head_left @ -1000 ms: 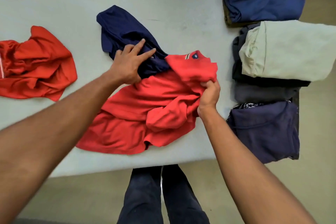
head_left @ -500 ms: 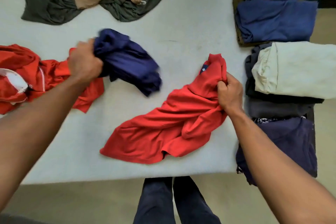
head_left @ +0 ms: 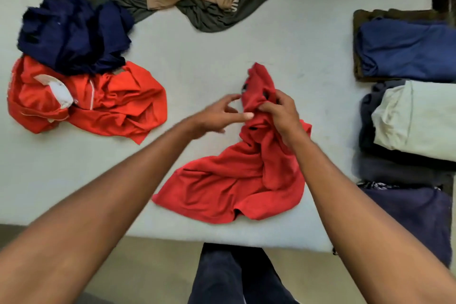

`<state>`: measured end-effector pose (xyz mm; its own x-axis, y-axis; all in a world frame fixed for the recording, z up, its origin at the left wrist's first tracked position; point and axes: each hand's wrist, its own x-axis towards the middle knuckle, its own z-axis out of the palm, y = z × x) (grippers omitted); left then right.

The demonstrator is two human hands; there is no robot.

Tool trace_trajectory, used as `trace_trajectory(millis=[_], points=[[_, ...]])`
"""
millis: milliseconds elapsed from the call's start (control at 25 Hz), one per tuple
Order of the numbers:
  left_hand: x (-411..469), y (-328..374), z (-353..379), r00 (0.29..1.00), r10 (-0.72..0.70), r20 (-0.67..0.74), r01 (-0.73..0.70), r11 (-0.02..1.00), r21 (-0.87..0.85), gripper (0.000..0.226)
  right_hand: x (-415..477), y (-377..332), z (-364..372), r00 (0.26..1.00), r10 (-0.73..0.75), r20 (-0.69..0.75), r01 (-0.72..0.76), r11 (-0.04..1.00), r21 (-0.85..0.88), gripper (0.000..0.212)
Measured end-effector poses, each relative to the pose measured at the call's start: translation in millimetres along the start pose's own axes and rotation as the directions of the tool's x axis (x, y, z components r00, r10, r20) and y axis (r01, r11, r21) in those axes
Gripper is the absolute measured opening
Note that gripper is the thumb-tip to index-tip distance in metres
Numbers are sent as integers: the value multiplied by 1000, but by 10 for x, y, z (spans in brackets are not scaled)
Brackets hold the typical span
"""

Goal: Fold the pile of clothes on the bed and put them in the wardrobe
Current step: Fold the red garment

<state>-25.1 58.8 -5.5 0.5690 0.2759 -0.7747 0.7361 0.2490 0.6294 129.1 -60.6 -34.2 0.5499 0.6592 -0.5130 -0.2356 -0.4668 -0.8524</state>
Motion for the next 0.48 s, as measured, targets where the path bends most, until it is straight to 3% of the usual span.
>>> trace_trajectory(millis=[40, 80, 200, 280, 360, 480], points=[[0, 41, 275, 998, -16, 56, 23, 992, -122, 67, 18, -39, 27, 998, 32, 55, -35, 998, 46, 20], [24, 30, 506, 1000, -10, 25, 16, 972, -233, 72, 6, -62, 32, 993, 65, 99, -73, 994, 81, 21], [130, -59, 874, 969, -24, -246, -100, 872, -480, 95, -86, -72, -46, 971, 112, 213, -148, 976, 161, 40], [140, -25, 938, 933, -94, -347, -108, 847, -520, 86, -141, -87, -157, 956, 112, 273, -153, 979, 136, 36], [86, 49, 981, 906, -77, -416, -147, 865, -480, 64, -220, -187, -287, 954, 123, 273, -161, 980, 121, 29], [-4, 170, 902, 864, -103, -492, -166, 865, -473, 49, -291, -291, -455, 984, 116, 134, -145, 960, 238, 21]])
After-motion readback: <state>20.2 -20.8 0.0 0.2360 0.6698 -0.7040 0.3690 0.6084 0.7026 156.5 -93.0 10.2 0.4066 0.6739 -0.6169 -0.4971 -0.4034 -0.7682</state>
